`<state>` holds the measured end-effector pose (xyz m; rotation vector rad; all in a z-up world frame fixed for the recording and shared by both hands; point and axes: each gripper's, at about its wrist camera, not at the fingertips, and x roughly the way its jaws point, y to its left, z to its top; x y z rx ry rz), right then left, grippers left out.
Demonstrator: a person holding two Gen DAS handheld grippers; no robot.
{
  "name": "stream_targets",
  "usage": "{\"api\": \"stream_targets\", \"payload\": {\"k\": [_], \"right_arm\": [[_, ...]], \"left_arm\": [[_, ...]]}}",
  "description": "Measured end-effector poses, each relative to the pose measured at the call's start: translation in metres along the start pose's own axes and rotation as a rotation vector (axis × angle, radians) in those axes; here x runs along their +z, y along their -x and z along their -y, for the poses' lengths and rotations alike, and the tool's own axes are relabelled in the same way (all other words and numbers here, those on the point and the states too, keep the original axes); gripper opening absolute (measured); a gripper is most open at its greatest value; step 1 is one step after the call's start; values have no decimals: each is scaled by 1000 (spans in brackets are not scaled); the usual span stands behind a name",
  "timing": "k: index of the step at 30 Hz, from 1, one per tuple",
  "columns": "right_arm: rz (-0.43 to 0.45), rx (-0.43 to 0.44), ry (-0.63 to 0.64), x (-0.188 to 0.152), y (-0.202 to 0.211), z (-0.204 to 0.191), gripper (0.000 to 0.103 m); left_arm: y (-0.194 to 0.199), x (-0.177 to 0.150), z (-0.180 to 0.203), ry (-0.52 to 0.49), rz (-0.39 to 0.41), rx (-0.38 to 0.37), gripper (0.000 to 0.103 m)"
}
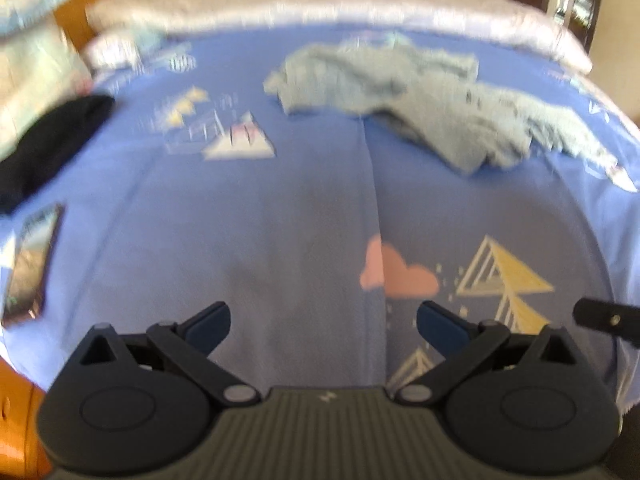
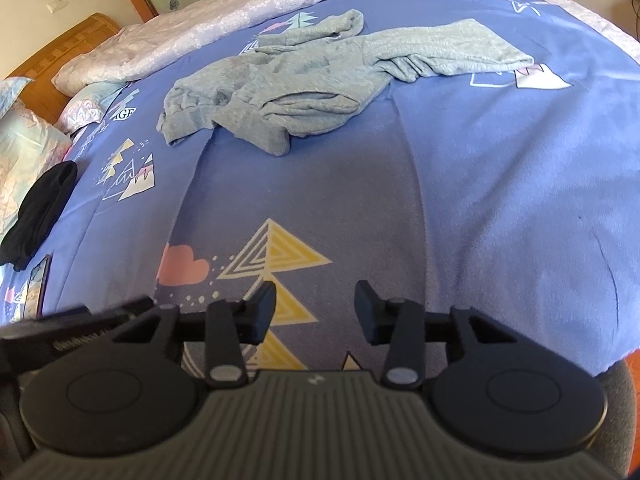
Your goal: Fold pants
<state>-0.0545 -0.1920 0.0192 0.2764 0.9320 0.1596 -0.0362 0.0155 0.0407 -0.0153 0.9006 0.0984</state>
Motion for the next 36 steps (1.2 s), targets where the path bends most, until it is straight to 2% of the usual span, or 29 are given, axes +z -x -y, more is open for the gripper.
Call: {"api": "stream_targets", "payload": {"k": [4,6,11,15,18,20,22,25,26,27,29,31,33,35,36], "right_arm": [[10,-11,43,1,0,-8,42],[12,-15,64,1,-1,-11,42],[13,-20,99,5,-8,-18,42],[100,-15,194,14,-19,-32,43],[151,4,267,31,-38,-45,43],[202,-23,329,43,-53,-55,44],[227,-69,397,57,-73,-64,54],[245,-136,471,79,-108,-72,65],[240,-161,509,82,-118,-74,65],[217,-203,558,85,-133,-76,63],[141,-271,622,91,-160,-77,30],[125,-246,551,98,-158,-74,18],[103,-144,446,102,-137,-74,17],[68,101,336,98,-104,-76,16],[62,197,315,93,-86,-82,16]], "left_arm": [[12,-3,-1,-23,60,-25,103],[10,-3,-5,-1,49,-38,103],[-1,-5,-23,84,4,-16,103],[-9,-6,-36,116,-23,1,103],[-8,-5,-43,121,-13,14,102],[-6,-2,-50,132,3,22,102],[-4,1,-58,157,12,26,102],[-6,6,-71,192,8,20,102],[-6,7,-73,200,3,14,102],[-8,9,-76,208,-3,6,102],[-10,12,-84,232,-18,-29,102],[-11,17,-96,266,-25,-84,102],[-14,22,-114,329,-31,-161,103],[-20,27,-137,430,-46,-264,103],[-23,29,-148,484,-52,-331,103]]}}
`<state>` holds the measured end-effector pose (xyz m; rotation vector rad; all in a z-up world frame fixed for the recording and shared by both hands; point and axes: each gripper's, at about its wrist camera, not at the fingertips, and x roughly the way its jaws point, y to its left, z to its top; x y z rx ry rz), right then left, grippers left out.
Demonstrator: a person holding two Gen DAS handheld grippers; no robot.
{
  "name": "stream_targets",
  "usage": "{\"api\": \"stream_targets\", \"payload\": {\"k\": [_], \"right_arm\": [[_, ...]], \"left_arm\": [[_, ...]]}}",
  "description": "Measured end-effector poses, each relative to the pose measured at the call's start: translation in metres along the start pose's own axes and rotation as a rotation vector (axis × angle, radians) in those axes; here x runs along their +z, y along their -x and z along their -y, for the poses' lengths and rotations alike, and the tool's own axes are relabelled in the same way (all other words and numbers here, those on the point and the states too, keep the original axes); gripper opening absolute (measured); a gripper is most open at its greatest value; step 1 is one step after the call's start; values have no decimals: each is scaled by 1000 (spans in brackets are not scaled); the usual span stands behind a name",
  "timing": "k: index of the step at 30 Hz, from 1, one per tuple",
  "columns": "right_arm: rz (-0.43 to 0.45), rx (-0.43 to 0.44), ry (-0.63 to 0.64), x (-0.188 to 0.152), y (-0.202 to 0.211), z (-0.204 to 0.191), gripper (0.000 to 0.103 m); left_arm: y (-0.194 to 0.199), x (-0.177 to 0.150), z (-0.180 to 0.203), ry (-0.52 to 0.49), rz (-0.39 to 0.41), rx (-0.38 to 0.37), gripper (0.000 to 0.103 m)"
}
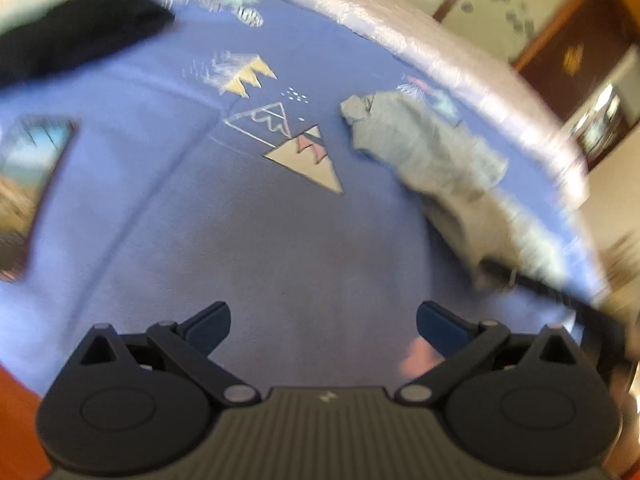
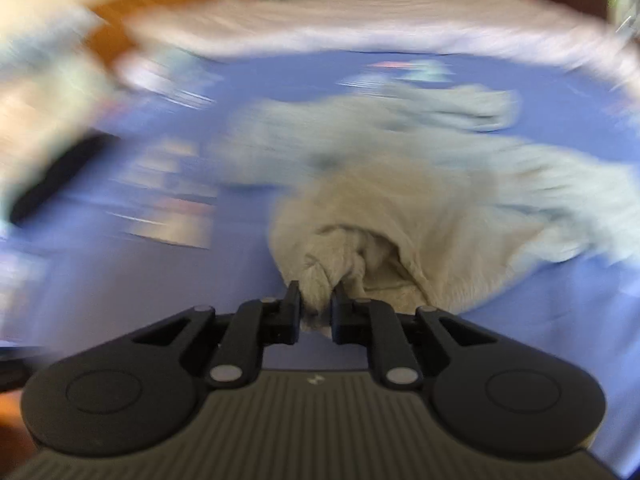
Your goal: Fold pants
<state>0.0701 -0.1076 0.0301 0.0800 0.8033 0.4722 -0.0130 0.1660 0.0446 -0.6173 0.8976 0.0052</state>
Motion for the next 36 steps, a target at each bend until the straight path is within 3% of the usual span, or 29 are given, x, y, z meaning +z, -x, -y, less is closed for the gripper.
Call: {"api": "stream_targets", "payload": {"k": [2,4,7,11,13,14,15,16,17,18,21,24,28,32,36], "right_arm": [[42,129,46,-8,31,-27,16],[44,227,57,-18,49,-41,16],[15,335,-12,-28,55,-41,17],[-8,327,-2,-40,58,-43,17],[-9,336,-26,-41,61,-43,17],[1,343,-38,-40,63,-40,17],[9,350,-47,-40,67,-38,17],[11,353,-54,-39,64,-38,17],[7,350,-59,-37,62,-40,17],[-2,342,-62,-37,59,-40,17],[2,336,-73,-40,52,-42,21],[2,347,-85,-40,52,-44,36],[14,273,-62,-43,55,-29,35],[104,6,-41,-40,65,19,35],[140,-243,22,-28,60,65,36]], "left_arm": [[0,11,-17,112,-21,-159,103],[-4,15,-26,182,-36,-256,103],[-17,15,-21,197,-76,-302,103],[-44,9,-1,175,-183,-391,103],[-60,5,7,173,-217,-400,102],[-67,5,10,185,-235,-411,95],[-74,4,13,198,-258,-438,79],[-82,4,15,208,-279,-467,69],[-85,4,18,212,-287,-491,46],[-86,6,21,202,-285,-498,41],[-70,12,35,93,-197,-398,33],[-49,26,29,69,-98,-318,30],[-33,44,-10,156,-59,-286,29],[-32,34,-28,184,-85,-250,29],[-38,18,-30,172,-129,-213,29]]}}
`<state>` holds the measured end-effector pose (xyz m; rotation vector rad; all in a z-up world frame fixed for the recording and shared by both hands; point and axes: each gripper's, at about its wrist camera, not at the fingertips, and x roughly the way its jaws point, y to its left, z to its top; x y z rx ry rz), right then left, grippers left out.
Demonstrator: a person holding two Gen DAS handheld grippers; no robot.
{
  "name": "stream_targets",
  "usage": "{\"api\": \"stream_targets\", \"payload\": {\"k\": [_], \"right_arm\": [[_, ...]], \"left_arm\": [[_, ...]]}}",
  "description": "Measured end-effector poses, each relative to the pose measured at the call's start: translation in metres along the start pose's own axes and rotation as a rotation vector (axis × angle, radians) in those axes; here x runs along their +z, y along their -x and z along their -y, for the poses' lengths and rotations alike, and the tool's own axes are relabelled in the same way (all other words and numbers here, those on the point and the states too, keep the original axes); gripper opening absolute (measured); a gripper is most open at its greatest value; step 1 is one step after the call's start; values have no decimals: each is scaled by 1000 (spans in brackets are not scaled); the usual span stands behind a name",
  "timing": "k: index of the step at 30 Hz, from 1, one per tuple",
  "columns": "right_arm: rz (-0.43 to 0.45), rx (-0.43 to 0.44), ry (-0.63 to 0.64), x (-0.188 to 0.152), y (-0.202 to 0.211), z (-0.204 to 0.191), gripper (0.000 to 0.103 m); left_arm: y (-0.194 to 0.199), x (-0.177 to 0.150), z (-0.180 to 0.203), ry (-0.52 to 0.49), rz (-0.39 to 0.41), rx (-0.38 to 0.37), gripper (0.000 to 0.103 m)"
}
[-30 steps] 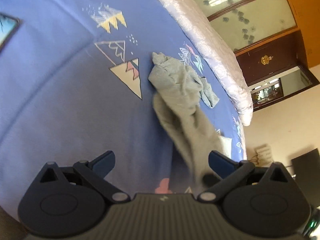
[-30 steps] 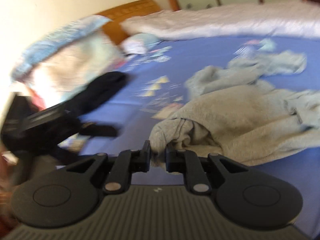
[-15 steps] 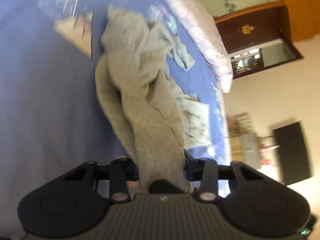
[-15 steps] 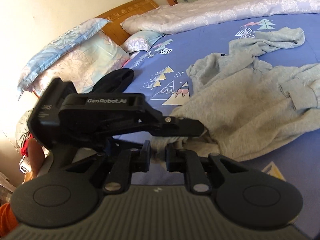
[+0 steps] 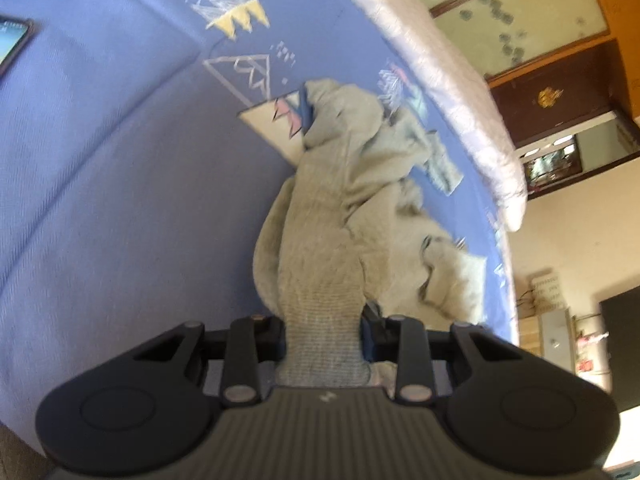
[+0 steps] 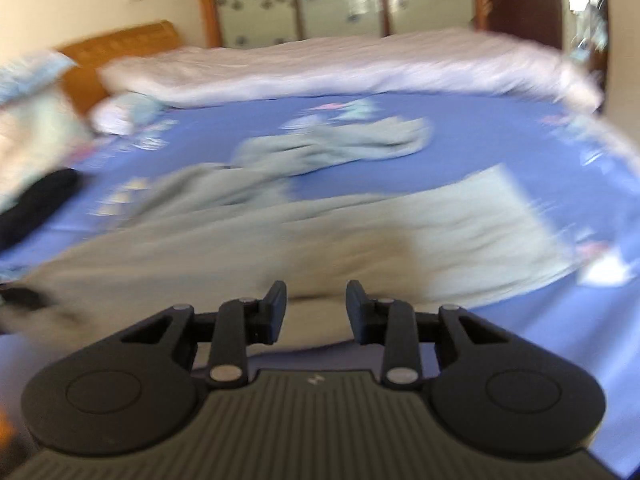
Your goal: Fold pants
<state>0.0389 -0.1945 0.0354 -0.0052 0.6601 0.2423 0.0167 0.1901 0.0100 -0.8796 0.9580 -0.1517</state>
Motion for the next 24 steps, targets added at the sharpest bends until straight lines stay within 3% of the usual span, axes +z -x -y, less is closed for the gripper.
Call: {"api": "stream_targets", "payload": {"k": [2,5,7,9,11,12,14,19,24], "right_arm": [[-25,-59,90,3,-14,3,37],[-73,-28,168,4,-34,-4,42],[-108,8,216,4,-49,-14,60],[-147,14,278,2,-68,-22,62],[-172,-27,257,2,-85,-18,48],[-177,-25,203,5,-88,-12,21],[-170,-56,86,15,-83,6,16],[67,-138,-162,59,2,84,14],[323,-263,-353,88,137,179,14]], "left_arm": [[2,-3,-2,11,-1,2,29],[5,1,-5,18,10,7,29],[5,4,-3,15,13,17,29],[6,5,0,6,14,32,29],[5,5,3,-7,10,57,29],[5,4,4,-12,9,71,29],[8,4,5,-10,5,86,29],[37,20,6,-8,46,91,29],[84,44,9,-41,120,148,29]]}}
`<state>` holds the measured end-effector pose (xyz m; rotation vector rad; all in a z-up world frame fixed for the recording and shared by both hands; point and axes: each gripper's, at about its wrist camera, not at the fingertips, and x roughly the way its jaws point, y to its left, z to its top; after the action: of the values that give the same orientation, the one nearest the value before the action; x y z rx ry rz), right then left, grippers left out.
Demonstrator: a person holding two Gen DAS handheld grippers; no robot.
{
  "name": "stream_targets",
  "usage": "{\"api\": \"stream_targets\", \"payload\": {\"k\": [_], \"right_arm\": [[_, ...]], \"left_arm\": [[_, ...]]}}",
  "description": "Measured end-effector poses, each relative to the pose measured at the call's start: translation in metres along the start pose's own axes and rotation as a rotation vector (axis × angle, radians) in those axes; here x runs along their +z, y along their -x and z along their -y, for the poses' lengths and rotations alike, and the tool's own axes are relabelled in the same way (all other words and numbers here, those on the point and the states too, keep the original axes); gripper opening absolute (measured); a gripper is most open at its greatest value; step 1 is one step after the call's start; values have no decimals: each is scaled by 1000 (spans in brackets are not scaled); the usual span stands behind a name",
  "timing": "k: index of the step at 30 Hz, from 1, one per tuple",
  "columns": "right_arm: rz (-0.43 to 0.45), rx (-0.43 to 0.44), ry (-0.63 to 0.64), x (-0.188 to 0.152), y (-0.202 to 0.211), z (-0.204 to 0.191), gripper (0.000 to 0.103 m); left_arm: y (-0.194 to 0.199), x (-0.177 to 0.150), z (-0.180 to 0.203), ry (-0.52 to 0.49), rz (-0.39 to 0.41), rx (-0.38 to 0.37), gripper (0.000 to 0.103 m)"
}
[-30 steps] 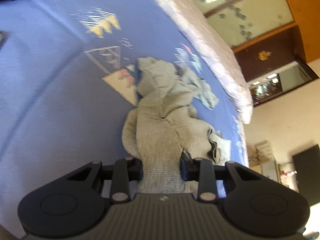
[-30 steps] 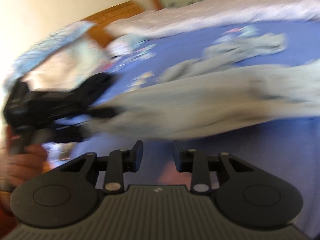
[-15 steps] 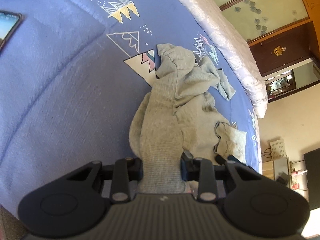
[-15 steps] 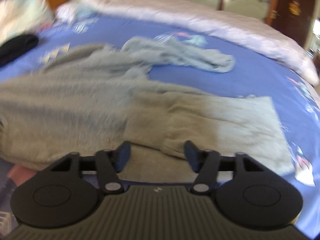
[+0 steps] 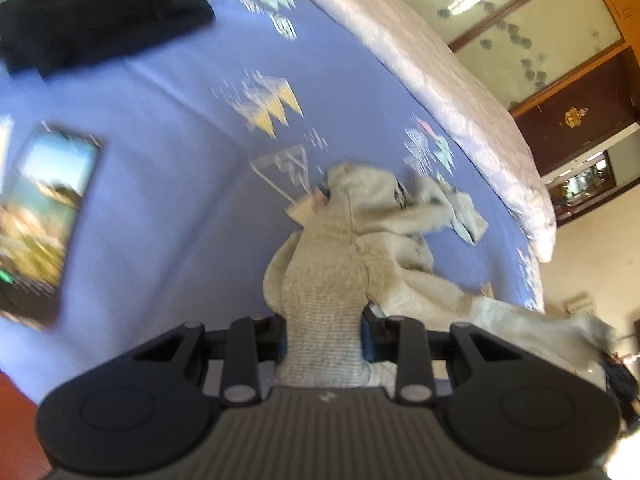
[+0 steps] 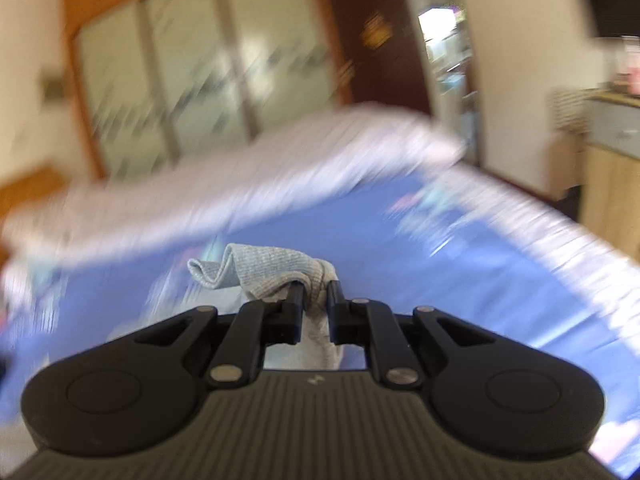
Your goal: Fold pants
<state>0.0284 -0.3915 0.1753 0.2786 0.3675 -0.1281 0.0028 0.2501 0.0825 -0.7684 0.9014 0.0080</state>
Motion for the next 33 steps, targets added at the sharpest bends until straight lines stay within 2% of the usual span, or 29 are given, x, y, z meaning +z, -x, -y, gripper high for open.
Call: {"api": "stream_targets", "payload": {"k": [3,6,10,11,12,13,14,16,18,20,22,24,26,28,30,31,33], "right_arm": [[38,-71,-93,24,31,52,14],[43,-179,-161,17,52,103,13],[-4,-310,-294,-18,55,160,13],[-23,-345,-312,-30,48,167,10],[-38,-402,-315,-41,43,176,3],[-59,-472,-309,-52,38,181,3],[-86,-552,-318,-65,35,192,5],[-131,-672,-395,-86,31,214,13],[-132,-708,-517,-99,41,231,15],[-115,-707,-562,-103,47,234,15],[-101,-701,-531,-97,50,224,15],[-64,-660,-495,-81,55,210,16],[-39,-572,-475,-64,56,189,21],[-42,-481,-449,-59,49,161,32],[-79,-370,-404,-63,34,125,34],[-113,-303,-371,-67,25,104,34],[-177,-188,-303,-82,7,62,35]], "left_arm": [[7,8,-3,-43,-5,60,29],[-3,5,-9,-50,-56,93,29],[-24,-5,-16,-44,-123,122,29],[-28,-9,-17,-51,-130,137,29],[-31,-13,-17,-69,-130,166,30],[-34,-18,-17,-90,-133,196,32],[-37,-23,-16,-103,-140,220,38],[-39,-30,-16,-123,-152,242,41],[-32,-35,-21,-133,-143,262,44],[-22,-31,-30,-105,-129,253,45],[-11,-21,-35,-69,-104,221,45],[-4,-7,-32,-61,-72,199,46],[-2,6,-18,-91,-42,189,48],[1,17,-5,-110,11,177,53],[5,26,8,-125,37,117,63],[8,28,13,-139,46,91,65],[11,31,22,-176,83,96,72]]}}
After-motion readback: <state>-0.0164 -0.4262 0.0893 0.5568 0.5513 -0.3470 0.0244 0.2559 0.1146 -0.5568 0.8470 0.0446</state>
